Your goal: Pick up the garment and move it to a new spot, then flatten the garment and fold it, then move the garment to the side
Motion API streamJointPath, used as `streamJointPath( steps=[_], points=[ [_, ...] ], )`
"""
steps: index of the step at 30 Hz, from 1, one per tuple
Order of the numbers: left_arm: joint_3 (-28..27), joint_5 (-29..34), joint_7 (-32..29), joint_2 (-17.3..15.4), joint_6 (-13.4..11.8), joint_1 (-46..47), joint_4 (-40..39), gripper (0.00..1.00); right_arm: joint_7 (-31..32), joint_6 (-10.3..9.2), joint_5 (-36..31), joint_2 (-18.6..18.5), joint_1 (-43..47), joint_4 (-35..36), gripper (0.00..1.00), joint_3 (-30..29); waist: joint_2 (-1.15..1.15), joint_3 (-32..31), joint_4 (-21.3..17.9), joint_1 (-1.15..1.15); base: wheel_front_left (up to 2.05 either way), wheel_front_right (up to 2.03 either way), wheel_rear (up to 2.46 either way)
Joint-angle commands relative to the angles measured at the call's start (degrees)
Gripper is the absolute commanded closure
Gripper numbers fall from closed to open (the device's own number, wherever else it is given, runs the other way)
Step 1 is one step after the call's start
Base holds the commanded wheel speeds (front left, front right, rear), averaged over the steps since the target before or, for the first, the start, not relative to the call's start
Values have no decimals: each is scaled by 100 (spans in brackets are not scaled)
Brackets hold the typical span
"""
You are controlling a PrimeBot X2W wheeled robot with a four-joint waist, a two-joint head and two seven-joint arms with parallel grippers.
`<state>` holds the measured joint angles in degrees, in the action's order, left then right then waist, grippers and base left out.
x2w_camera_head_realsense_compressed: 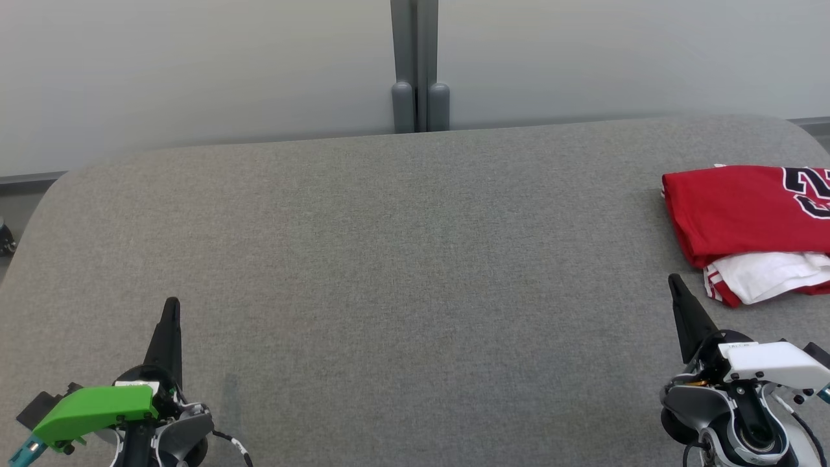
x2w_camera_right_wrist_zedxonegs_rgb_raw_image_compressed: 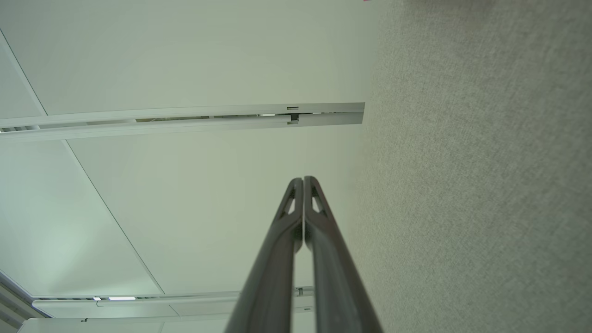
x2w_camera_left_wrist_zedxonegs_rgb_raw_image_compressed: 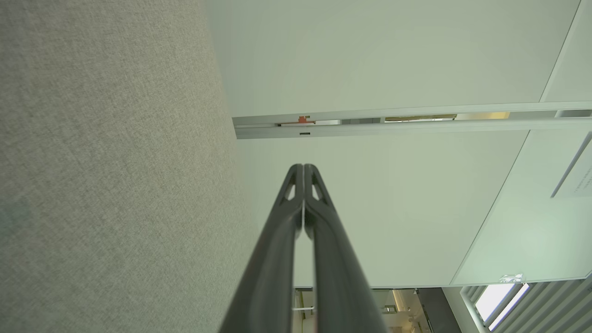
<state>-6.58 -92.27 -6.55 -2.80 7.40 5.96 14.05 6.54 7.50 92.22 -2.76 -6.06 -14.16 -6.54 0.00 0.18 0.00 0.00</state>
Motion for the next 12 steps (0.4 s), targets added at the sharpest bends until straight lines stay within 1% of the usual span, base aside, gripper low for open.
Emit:
streamJointPath(
  steps=[1,12],
  points=[
    [-12,-27,-16,-15,30,58,-8,100,18,-2,38,-22,-35,31,100,-9,0,0,0,0,0,0,0],
    [-12,-27,-16,-15,30,58,-8,100,17,-1,38,-22,-35,31,100,-8,0,0,0,0,0,0,0]
  ],
)
